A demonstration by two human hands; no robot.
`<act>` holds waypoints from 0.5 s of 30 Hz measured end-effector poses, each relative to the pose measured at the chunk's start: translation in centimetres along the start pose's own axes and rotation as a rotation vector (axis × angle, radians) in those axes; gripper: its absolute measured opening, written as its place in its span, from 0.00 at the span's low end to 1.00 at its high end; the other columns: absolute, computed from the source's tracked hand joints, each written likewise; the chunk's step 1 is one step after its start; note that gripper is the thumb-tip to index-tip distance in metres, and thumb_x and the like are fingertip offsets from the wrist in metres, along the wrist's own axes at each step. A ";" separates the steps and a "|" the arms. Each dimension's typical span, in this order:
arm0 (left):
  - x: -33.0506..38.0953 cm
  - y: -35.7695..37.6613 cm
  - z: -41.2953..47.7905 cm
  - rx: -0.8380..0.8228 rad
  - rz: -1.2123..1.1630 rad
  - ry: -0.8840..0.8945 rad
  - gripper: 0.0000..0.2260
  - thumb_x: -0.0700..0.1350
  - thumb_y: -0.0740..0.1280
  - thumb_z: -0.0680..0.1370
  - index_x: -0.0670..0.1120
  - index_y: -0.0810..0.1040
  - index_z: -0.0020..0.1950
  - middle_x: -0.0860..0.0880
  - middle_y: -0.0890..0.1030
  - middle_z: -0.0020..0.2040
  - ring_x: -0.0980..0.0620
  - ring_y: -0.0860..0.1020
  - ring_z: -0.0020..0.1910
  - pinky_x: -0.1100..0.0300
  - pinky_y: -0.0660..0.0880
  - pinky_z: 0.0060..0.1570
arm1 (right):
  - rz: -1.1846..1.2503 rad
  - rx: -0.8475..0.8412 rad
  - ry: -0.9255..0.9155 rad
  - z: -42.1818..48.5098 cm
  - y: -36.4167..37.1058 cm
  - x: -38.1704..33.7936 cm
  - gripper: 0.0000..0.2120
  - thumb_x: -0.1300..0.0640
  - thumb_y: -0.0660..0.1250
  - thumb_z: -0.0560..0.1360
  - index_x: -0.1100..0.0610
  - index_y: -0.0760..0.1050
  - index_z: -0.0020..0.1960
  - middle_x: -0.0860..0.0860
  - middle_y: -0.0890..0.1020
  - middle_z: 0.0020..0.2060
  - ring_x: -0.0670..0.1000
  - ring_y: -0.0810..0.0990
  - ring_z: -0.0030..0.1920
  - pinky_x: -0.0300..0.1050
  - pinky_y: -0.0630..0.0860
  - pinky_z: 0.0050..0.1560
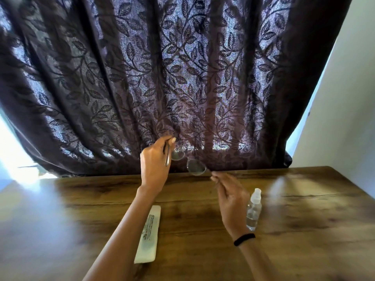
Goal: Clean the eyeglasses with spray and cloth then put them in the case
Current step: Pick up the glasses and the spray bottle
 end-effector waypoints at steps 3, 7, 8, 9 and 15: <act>-0.5 -0.3 -1.0 -0.058 0.152 0.036 0.09 0.45 0.68 0.76 0.42 0.81 0.52 0.46 0.83 0.34 0.51 0.80 0.30 0.61 0.75 0.31 | -0.016 0.070 0.012 2.4 -1.3 0.8 0.07 0.69 0.67 0.72 0.65 0.81 0.48 0.56 0.83 0.42 0.48 0.81 0.38 0.47 0.80 0.41; -0.8 0.0 -2.1 -0.105 0.074 0.061 0.07 0.39 0.72 0.72 0.42 0.82 0.49 0.47 0.84 0.46 0.52 0.82 0.42 0.60 0.79 0.43 | -0.002 0.120 0.012 4.4 -1.9 1.3 0.08 0.71 0.66 0.72 0.65 0.81 0.48 0.56 0.83 0.42 0.48 0.79 0.36 0.50 0.81 0.39; -0.9 0.1 -2.2 -0.115 0.061 0.085 0.08 0.37 0.73 0.71 0.41 0.82 0.49 0.47 0.84 0.47 0.53 0.82 0.44 0.60 0.79 0.45 | 0.003 0.125 0.003 4.7 -2.0 1.4 0.08 0.71 0.66 0.72 0.65 0.81 0.48 0.56 0.83 0.42 0.49 0.80 0.37 0.50 0.81 0.40; -0.9 0.2 -2.3 -0.132 0.050 0.110 0.09 0.36 0.73 0.70 0.41 0.82 0.50 0.47 0.84 0.48 0.54 0.81 0.45 0.62 0.78 0.48 | 0.004 0.127 -0.008 5.0 -2.1 1.4 0.08 0.70 0.65 0.73 0.64 0.81 0.49 0.55 0.83 0.43 0.49 0.81 0.39 0.48 0.81 0.42; -1.2 0.3 -2.8 -0.197 0.053 0.206 0.09 0.33 0.70 0.70 0.39 0.82 0.50 0.45 0.84 0.47 0.51 0.83 0.46 0.59 0.78 0.48 | 0.025 0.120 -0.018 5.9 -2.2 1.8 0.11 0.73 0.67 0.71 0.63 0.80 0.50 0.52 0.81 0.42 0.46 0.80 0.40 0.25 0.74 0.44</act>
Point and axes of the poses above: each hand's wrist, its own z-axis towards the middle knuckle, its own y-axis out of the palm, x = y × z, the point moved 3 cm from there along z, towards the middle knuckle
